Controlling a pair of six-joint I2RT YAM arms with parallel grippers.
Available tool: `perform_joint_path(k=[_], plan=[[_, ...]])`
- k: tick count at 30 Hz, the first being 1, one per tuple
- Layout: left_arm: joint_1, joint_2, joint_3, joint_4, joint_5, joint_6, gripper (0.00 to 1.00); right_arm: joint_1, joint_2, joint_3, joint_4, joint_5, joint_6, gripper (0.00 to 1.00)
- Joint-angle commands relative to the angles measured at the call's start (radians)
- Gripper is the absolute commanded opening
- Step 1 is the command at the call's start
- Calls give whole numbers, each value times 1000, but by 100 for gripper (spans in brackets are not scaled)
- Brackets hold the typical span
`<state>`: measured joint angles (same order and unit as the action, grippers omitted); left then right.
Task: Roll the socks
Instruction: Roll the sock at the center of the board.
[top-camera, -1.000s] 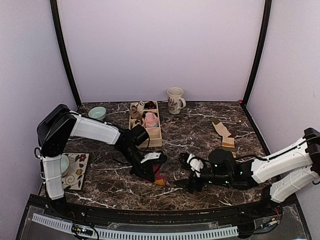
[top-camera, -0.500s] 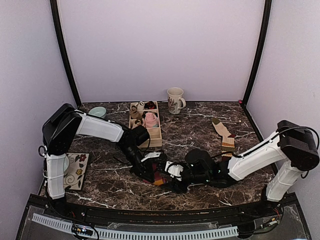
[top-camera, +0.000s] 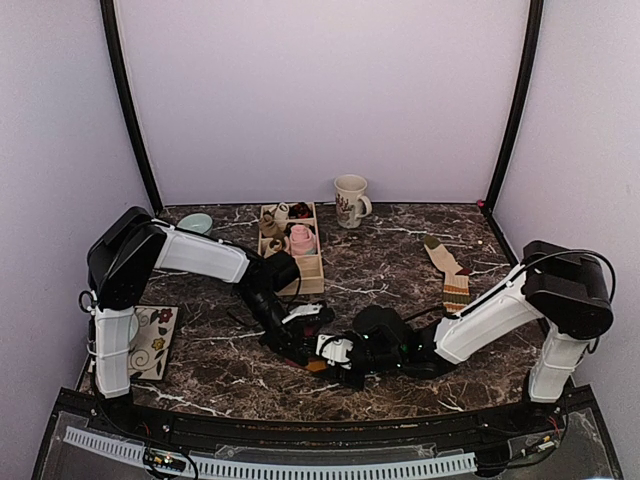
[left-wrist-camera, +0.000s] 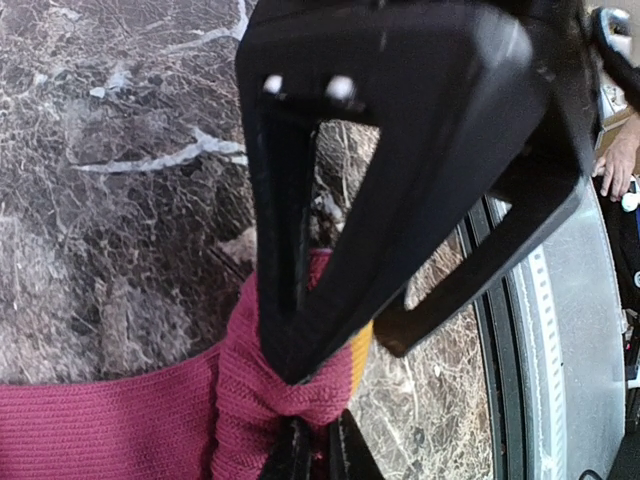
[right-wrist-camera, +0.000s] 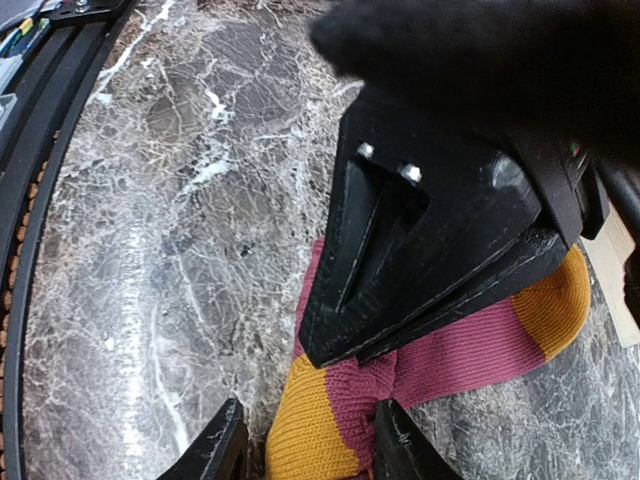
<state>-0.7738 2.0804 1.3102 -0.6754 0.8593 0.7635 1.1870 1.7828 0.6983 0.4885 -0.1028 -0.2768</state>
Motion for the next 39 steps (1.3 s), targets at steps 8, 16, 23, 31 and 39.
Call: perform_joint_path(k=[8,16,23,31,39], plan=[[5,43,-26,-104,-83,25,16,6,92,20,43,34,-11,20],[8,-35,-69,-38,-111,-21,57,0,105,19,-25,-16,50,0],[52,-214,-149,16,-191,-70,61,-1,93,-4,-102,-51,147,0],[101,-317,-228,54,-221,-75,61,-6,95,41,-251,-84,181,0],[111,-533,-434,251,-335,-44,61,-53,181,128,-360,-191,302,0]])
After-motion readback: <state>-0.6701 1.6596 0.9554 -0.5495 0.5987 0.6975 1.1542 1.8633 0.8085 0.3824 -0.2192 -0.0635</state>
